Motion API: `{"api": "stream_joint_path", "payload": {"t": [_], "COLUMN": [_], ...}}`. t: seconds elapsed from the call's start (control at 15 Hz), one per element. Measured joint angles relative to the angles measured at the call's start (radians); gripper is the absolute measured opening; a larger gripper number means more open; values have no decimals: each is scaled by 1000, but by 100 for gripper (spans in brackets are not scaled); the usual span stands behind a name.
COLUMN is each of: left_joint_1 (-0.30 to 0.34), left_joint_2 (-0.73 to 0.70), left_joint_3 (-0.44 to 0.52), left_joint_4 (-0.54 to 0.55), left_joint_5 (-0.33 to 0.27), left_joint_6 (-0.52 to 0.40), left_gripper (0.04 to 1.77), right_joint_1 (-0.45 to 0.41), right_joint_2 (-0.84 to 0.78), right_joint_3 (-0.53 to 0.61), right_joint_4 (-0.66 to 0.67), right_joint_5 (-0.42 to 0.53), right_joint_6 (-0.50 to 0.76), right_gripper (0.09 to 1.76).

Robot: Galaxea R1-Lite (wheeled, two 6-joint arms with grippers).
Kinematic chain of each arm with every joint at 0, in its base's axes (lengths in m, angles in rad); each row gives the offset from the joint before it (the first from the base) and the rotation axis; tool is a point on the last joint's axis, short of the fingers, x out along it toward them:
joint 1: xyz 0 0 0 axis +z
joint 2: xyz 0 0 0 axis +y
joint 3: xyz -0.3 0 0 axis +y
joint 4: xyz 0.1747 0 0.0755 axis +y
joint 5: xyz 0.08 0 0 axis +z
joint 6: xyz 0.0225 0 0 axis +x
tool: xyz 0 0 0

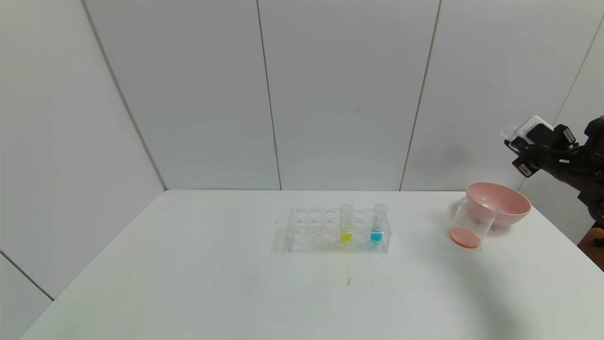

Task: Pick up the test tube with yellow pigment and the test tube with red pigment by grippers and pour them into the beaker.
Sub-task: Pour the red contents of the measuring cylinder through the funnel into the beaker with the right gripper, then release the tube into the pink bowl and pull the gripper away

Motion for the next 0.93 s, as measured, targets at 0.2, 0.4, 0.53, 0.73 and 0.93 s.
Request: {"api": "stream_joint_path", "payload": {"t": [0.2, 0.4, 0.53, 0.73, 0.93], "left_joint_1": [0, 0, 0, 0, 0], "left_joint_2": [0, 0, 0, 0, 0], "left_joint_3": [0, 0, 0, 0, 0], "left_joint_4": [0, 0, 0, 0, 0], "left_joint_5": [0, 0, 0, 0, 0], "left_joint_6": [0, 0, 0, 0, 0], "left_gripper": [176, 176, 176, 176, 176], "right_joint_1": [11, 8, 5, 0, -4], "right_joint_2": [-4, -2, 6, 24, 48], "right_joint_3": [-44, -47, -49, -50, -49], "right_joint_4": [142, 272, 287, 282, 283], "right_joint_5": [-91, -109, -110, -111, -111], "right_joint_6": [332, 592, 673, 736, 742], "right_gripper": [54, 54, 54, 54, 54]}}
